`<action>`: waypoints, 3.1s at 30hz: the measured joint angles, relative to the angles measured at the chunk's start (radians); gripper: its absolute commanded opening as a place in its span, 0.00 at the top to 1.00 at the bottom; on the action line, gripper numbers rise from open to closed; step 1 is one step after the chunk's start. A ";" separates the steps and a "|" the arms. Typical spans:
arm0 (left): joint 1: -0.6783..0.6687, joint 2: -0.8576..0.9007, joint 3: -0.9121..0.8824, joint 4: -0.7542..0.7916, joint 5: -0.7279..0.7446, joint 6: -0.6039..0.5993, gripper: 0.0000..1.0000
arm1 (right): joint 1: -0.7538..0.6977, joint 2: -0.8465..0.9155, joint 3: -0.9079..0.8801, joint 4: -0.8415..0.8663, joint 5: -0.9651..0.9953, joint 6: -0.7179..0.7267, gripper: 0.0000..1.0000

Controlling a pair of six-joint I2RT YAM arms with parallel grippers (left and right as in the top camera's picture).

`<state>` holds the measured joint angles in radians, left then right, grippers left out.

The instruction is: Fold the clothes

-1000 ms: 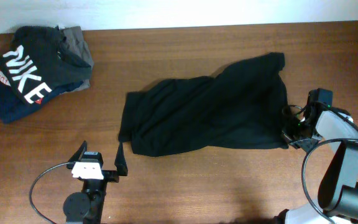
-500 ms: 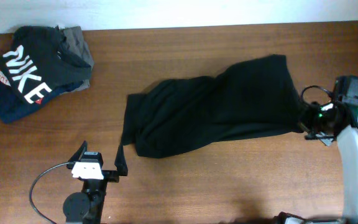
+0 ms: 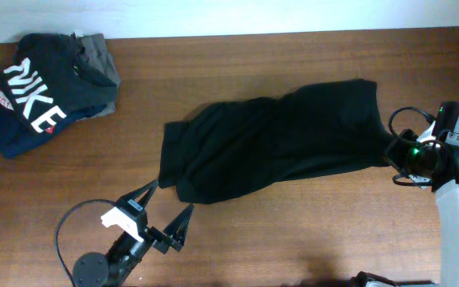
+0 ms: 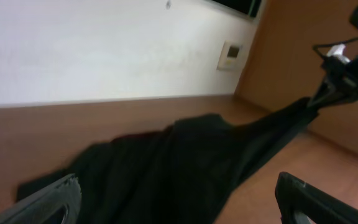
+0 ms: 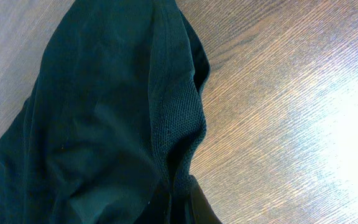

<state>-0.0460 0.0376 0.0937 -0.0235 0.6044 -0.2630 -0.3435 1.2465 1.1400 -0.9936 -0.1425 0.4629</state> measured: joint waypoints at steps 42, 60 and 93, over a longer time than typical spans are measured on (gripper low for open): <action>-0.116 1.446 0.575 -0.432 -0.195 -0.235 0.01 | 0.000 0.000 0.000 0.011 -0.033 -0.026 0.94; -0.177 1.447 0.632 -0.415 -0.175 -0.221 0.99 | 0.000 0.000 0.000 0.023 -0.034 -0.030 0.96; -0.179 1.614 0.997 -0.413 -0.595 -0.117 0.01 | 0.000 0.278 0.066 0.194 -0.195 -0.084 0.19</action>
<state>-0.2245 1.6512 1.0908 -0.4366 0.0097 -0.3801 -0.3435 1.5242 1.2060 -0.7998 -0.3378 0.3794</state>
